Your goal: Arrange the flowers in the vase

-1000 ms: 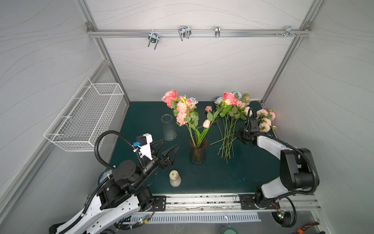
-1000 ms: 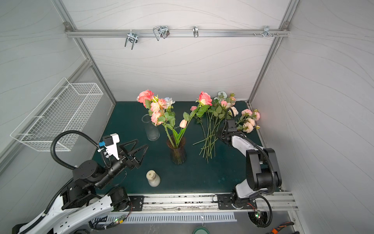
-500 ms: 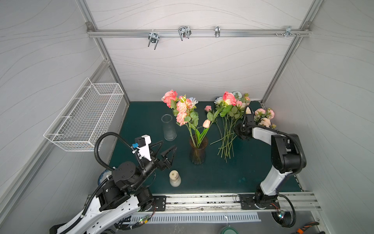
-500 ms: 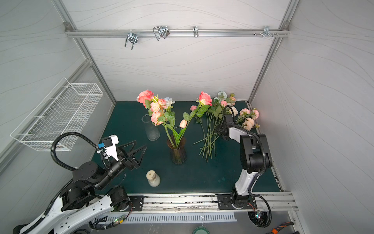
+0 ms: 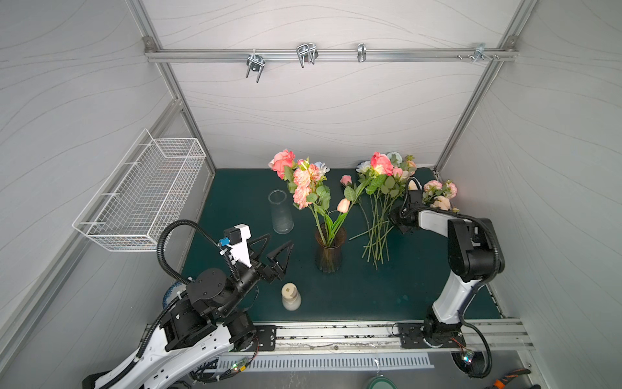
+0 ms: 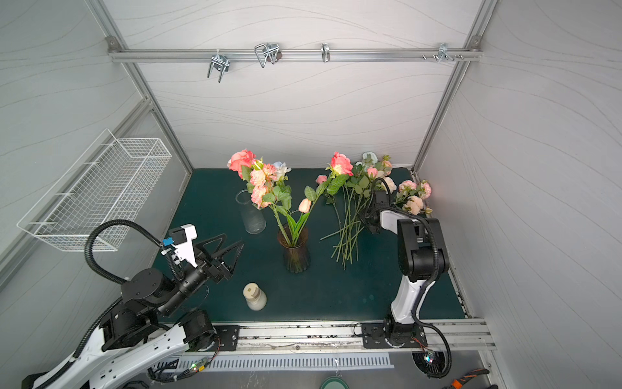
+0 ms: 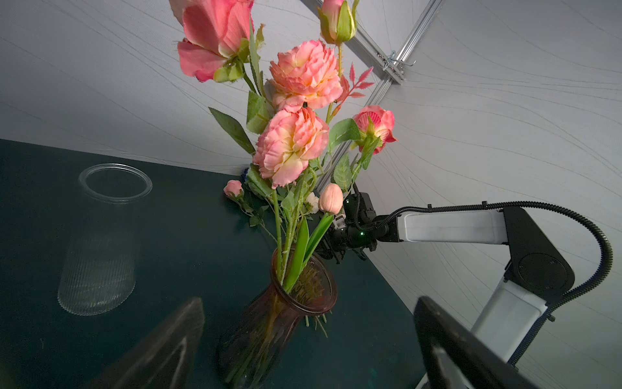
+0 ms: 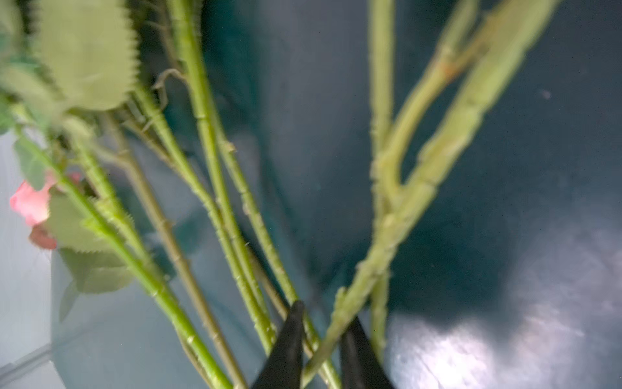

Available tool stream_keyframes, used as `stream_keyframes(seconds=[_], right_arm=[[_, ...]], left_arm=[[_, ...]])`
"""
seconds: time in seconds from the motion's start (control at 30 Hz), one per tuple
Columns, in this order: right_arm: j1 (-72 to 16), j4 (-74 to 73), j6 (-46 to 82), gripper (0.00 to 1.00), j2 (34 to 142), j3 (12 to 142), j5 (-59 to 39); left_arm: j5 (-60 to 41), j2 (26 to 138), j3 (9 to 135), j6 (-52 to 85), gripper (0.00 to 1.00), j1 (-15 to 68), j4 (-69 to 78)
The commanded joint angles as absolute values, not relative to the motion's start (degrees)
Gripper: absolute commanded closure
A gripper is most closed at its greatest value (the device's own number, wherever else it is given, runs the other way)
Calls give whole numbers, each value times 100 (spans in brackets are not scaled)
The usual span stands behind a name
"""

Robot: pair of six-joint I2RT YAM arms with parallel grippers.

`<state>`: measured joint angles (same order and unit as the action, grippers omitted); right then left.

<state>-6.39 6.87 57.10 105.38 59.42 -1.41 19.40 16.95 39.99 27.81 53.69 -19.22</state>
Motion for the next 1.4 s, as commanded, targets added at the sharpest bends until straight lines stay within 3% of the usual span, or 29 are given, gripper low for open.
stream_keyframes(seconds=[0.0, 0.07, 0.6, 0.8, 1.1, 1.23, 1.37], right_arm=[[-593, 1006, 5480, 94, 10516, 6138, -79], [-626, 1111, 5255, 100, 10332, 6212, 62], [-1789, 888, 2012, 100, 8740, 6381, 4080], [-1791, 158, 1082, 100, 8290, 6302, 4918], [-1930, 890, 1358, 100, 6682, 6854, 3902], [-2004, 1504, 1863, 100, 5704, 7022, 2503], [-2025, 1296, 2277, 100, 4948, 6958, 324]], left_arm=[[2077, 1607, 4062, 2809, 1, 5394, -1829], [2093, 1575, 4043, 2812, 1, 5399, -1811], [2109, 1474, 4118, 2847, 1, 5388, -1831], [2155, 1450, 4189, 2787, 1, 5388, -1890], [2210, 1453, 4362, 2666, 1, 5394, -1942], [2226, 1450, 4497, 2615, 1, 5388, -2053], [2227, 1435, 4574, 2606, 1, 5394, -2146]])
